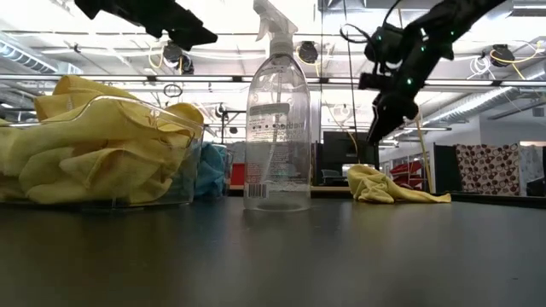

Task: Sort microfiber towel by color & place in baskets
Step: Put the yellow microfiber cloth into the bottom transparent bin

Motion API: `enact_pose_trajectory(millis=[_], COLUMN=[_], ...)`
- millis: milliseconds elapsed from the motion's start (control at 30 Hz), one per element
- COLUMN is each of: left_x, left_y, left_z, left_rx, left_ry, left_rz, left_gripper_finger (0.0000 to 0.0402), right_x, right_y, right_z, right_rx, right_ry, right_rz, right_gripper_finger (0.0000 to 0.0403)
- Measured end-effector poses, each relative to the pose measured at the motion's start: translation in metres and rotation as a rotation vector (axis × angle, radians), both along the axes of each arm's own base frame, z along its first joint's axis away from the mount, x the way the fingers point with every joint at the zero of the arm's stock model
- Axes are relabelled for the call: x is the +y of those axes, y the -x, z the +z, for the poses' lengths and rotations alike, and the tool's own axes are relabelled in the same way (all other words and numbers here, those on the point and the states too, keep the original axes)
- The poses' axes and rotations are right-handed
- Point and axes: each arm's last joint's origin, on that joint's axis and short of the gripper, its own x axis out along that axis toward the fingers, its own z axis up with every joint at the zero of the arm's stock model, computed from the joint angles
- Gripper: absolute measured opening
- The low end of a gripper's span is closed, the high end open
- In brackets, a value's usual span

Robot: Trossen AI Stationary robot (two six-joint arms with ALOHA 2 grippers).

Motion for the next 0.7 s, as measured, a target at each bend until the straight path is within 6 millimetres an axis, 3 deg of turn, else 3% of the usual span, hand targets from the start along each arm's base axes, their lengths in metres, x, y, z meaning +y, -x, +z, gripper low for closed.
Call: enact_pose_trajectory(millis=[333, 700], left_x=[-0.015, -0.029], left_y=[-0.012, -0.035], left_z=[-0.022, -0.038], left_rx=[-0.056, -0.036], left_ry=[-0.008, -0.003], left_rz=[-0.078, -0.149], left_gripper_finger=[0.0244, 0.0244], right_x=[-0.004, -0.009], right_y=[0.012, 0.018], right_z=[-0.038, -0.062], right_rx=[-0.049, -0.076], right_ry=[-0.042, -0.055], right_rz=[-0.039, -0.111], right_gripper_finger=[0.0226, 0.0226])
